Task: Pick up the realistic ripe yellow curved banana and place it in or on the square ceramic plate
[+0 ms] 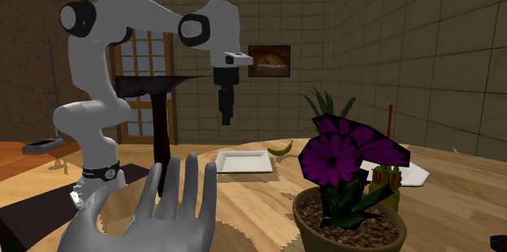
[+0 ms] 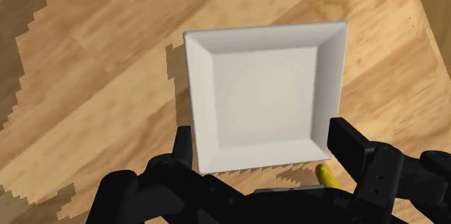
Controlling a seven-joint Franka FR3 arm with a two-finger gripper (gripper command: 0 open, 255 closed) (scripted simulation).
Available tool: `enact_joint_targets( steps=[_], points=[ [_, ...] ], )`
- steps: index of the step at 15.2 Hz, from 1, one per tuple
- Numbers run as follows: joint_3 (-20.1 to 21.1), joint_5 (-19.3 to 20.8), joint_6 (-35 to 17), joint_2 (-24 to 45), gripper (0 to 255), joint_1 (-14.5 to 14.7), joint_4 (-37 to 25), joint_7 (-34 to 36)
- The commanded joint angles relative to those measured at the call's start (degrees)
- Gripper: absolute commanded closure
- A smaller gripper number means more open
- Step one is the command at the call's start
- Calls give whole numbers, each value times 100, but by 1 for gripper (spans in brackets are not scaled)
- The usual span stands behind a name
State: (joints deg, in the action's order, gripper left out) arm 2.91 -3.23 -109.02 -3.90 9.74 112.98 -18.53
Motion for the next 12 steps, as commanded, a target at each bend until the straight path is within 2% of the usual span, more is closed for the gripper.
enact_joint_targets(
  steps=[1,12],
  points=[
    [75,16,-61,378,0,80,-269,-172],
    [561,333,152,2501,0,628,-2324,-822]
  ],
)
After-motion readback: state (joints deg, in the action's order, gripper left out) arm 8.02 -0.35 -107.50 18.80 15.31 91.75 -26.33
